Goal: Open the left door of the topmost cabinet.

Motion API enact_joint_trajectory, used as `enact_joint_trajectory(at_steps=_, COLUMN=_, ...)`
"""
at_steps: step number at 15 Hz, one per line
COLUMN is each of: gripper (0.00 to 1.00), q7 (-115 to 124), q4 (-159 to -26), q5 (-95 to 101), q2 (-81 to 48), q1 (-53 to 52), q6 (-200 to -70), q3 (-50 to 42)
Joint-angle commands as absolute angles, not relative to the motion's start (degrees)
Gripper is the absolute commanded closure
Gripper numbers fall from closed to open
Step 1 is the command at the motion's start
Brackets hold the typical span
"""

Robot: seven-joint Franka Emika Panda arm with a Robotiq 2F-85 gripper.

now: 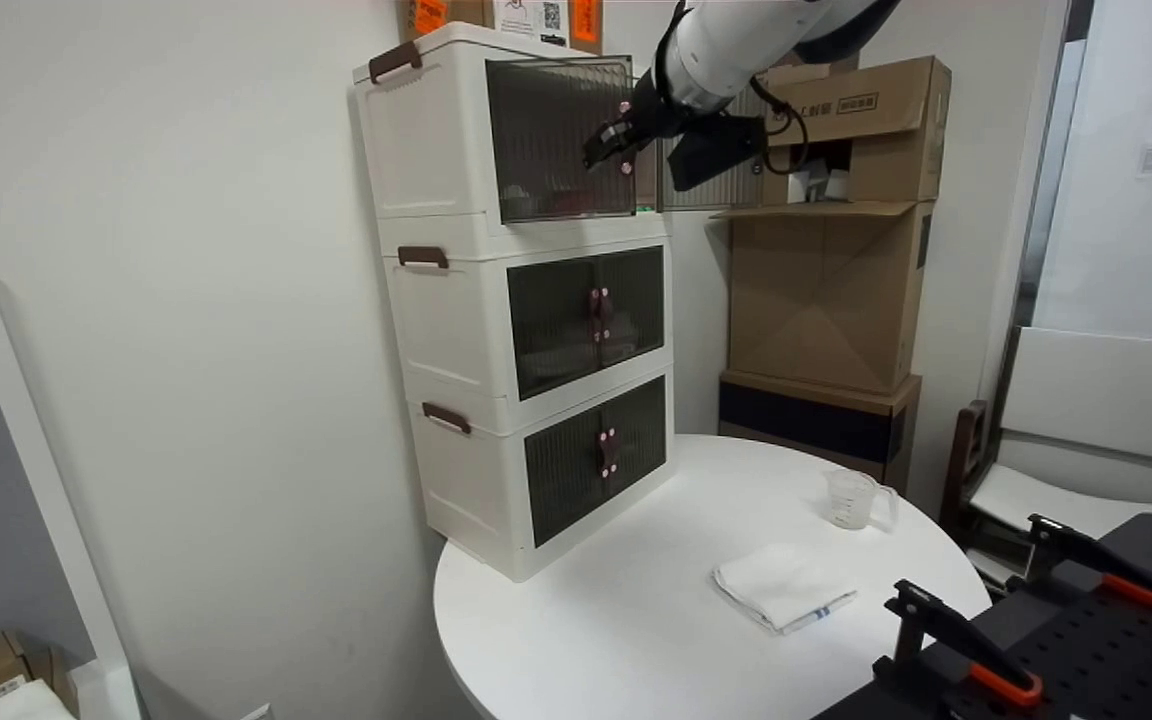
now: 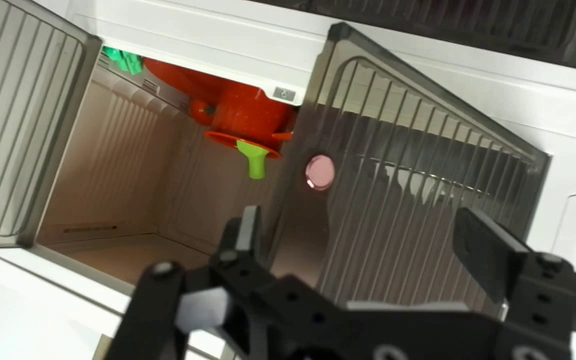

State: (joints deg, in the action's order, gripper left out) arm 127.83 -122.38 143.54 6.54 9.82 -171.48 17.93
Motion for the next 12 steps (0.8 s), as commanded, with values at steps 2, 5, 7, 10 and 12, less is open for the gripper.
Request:
enact_joint_trajectory(at_steps=2, gripper=0.00, q7=129.4, q4=-120.4, q5=144.6, q2=7.7, q1=3.3, q6=-177.4, q3=15.6)
enact_joint_trajectory(at_steps=5, gripper=0.00, q7=129.2, q4=-120.4, q5=144.5, q2=9.2, q1=-0.3, q6=-181.3, q3=12.3)
enact_joint_trajectory(at_steps=7, gripper=0.00, q7=129.3, q4=-120.6, q5=144.5, q2=10.5, q1=-3.2, q6=-184.2, q3=9.2)
enact_joint_trajectory(at_steps=10, gripper=0.00, q7=129.7, q4=-120.6, q5=144.5, q2=12.5, q1=-9.6, q6=-189.7, q3=2.9)
enact_joint_trajectory(at_steps=12, gripper=0.00, q7=129.8, q4=-120.6, q5=144.5, q2=14.0, q1=-16.1, q6=-195.0, q3=-3.1)
